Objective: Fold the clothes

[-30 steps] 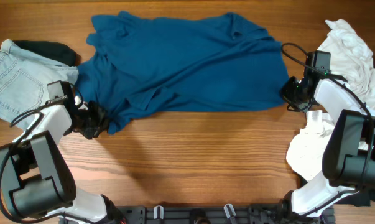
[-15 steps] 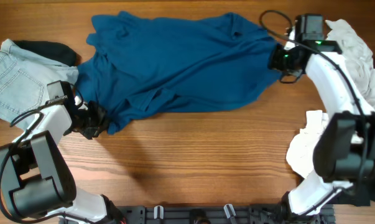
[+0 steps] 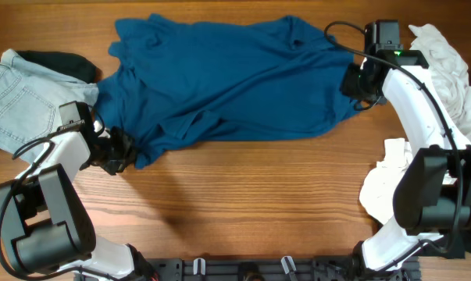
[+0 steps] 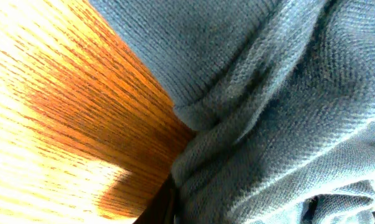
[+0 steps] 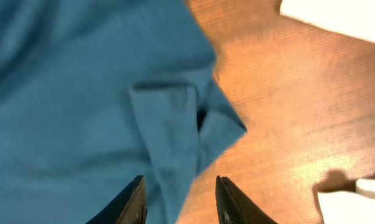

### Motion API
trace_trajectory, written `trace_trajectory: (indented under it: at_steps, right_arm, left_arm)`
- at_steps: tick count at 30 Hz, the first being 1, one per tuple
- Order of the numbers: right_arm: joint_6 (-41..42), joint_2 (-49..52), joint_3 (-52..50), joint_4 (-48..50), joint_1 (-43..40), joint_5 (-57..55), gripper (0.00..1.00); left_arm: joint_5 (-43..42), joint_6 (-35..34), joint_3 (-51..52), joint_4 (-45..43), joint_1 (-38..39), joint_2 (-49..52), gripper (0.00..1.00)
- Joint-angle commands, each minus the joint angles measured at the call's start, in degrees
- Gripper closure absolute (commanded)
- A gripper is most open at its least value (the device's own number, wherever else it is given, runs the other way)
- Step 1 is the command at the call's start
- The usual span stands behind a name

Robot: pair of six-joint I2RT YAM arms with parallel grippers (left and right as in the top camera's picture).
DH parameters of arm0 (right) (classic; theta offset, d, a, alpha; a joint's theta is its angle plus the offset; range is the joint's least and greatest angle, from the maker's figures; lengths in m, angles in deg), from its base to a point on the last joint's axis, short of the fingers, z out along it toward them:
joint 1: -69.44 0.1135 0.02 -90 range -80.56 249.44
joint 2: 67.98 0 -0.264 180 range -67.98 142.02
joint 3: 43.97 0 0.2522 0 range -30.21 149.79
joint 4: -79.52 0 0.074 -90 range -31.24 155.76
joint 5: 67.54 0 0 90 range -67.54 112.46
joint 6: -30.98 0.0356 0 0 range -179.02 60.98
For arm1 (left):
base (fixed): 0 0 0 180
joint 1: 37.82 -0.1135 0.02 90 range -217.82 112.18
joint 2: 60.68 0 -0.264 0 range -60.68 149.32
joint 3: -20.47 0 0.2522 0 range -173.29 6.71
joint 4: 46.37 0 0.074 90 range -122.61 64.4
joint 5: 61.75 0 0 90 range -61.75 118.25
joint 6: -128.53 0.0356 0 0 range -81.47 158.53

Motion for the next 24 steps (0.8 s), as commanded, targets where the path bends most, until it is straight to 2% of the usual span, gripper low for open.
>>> trace_trajectory:
  at_steps: [1, 4, 11, 12, 13, 14, 20, 24]
  right_arm:
    - [5.2, 1.6, -3.4, 0.4, -0.5, -1.5, 0.65]
    - [5.8, 4.9, -4.6, 5.3, -0.8, 1.9, 0.67]
    - [9.0, 12.2, -4.6, 8.2, -0.9, 1.7, 0.66]
    - [8.9, 12.4, -4.6, 8.1, -0.9, 1.7, 0.7]
    - [8.9, 12.4, -4.6, 7.9, -0.9, 1.7, 0.81]
    - [9.0, 12.3, -4.5, 7.2, -1.0, 1.7, 0.96]
    - [10.8, 7.7, -3.0, -0.6, -2.7, -2.7, 0.96]
    - [10.4, 4.2, -3.0, -7.2, -7.7, -2.8, 0.96]
  left_arm:
    - [4.0, 0.7, 1.4, 0.9, -0.5, 0.9, 0.89]
    - [4.0, 0.7, 1.4, 0.9, -0.5, 0.9, 0.89]
    - [4.0, 0.7, 1.4, 0.9, -0.5, 0.9, 0.89]
    - [4.0, 0.7, 1.4, 0.9, -0.5, 0.9, 0.89]
    - [4.0, 0.7, 1.4, 0.9, -0.5, 0.9, 0.89]
    - [4.0, 0.7, 1.4, 0.9, -0.5, 0.9, 0.89]
    - [4.0, 0.7, 1.4, 0.9, -0.5, 0.9, 0.89]
    - [4.0, 0.7, 1.4, 0.9, -0.5, 0.9, 0.89]
